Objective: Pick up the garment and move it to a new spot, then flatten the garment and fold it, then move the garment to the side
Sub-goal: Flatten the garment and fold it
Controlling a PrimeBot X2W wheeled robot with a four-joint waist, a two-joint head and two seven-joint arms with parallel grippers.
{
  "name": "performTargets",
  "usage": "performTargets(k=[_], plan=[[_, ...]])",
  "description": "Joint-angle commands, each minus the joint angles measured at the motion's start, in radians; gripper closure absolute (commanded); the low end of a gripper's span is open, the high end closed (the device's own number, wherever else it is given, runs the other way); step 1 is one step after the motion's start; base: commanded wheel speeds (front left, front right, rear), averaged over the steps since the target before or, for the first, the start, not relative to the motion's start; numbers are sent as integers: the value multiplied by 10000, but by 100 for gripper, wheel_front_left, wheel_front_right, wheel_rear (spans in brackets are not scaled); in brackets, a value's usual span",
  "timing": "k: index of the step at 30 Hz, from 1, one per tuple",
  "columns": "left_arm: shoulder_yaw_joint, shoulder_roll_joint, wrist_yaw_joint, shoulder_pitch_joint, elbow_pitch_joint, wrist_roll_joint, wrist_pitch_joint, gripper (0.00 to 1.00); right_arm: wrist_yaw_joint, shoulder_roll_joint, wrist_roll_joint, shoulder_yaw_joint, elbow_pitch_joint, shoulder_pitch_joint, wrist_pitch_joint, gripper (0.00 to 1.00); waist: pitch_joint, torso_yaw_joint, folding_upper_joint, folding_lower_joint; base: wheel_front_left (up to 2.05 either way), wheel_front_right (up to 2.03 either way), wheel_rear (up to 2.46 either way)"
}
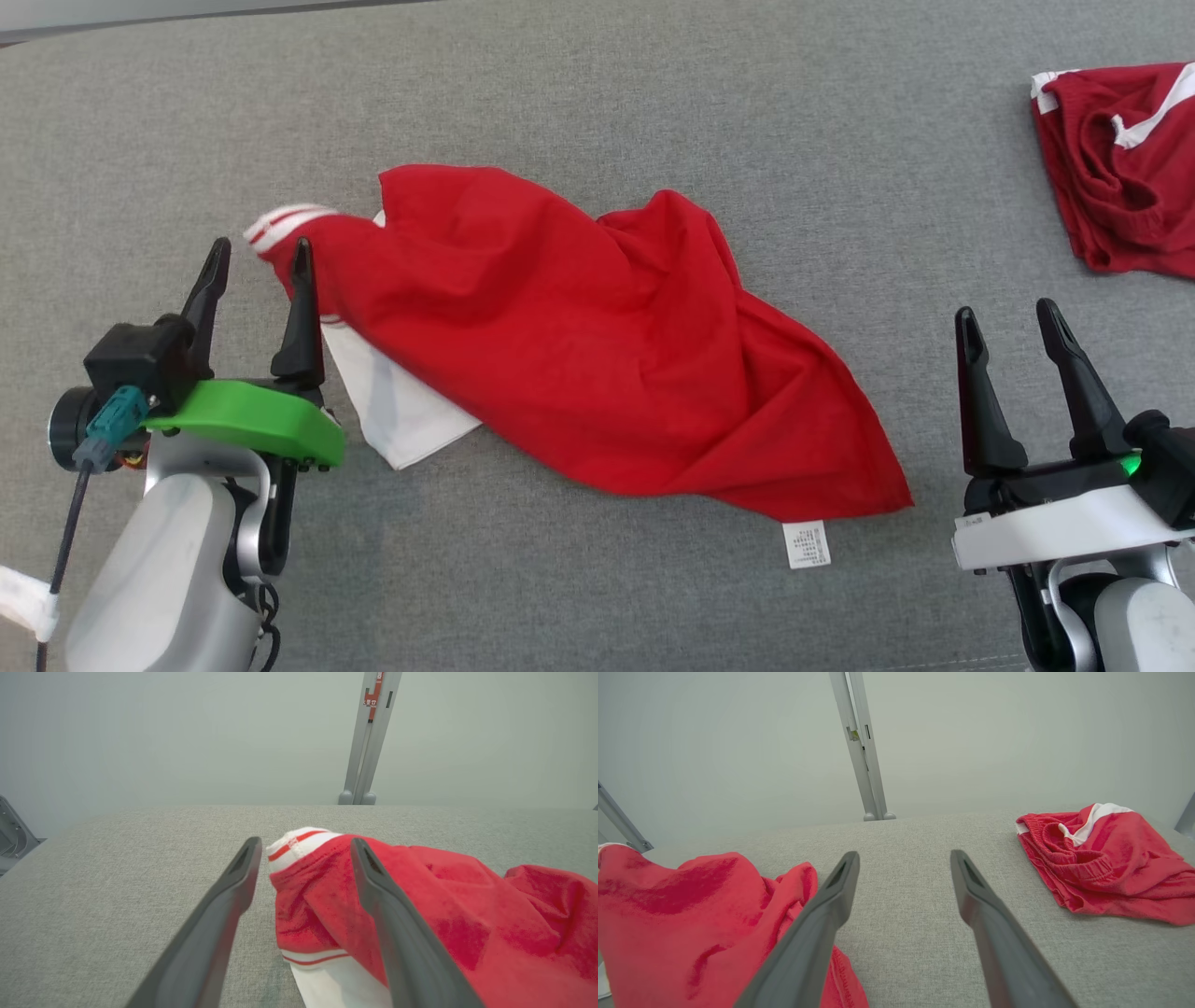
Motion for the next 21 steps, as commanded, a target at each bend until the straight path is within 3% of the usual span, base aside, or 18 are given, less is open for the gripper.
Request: performTargets(k=[1,5,13,21], plan=[[151,-125,115,236,13,-67,-269,0,1,-49,-51,28,-66,-72,-6,0,-112,-18,0,0,0,0,0],[655,-407,450,671,-276,38,-745,0,1,-111,-120,115,-230,55,148,0,-372,32,0,0,0,0,0],[1022,-702,992,2299,-1969,1622,-824,0,1,-165,-200,280,-525,552,523,0,-1047,150,0,0,0,0,0],[876,-926,867,3455,-2421,2122,-829,0,1,-127,-137,181,-648,1008,726,0,-1421,223,0,0,0,0,0]])
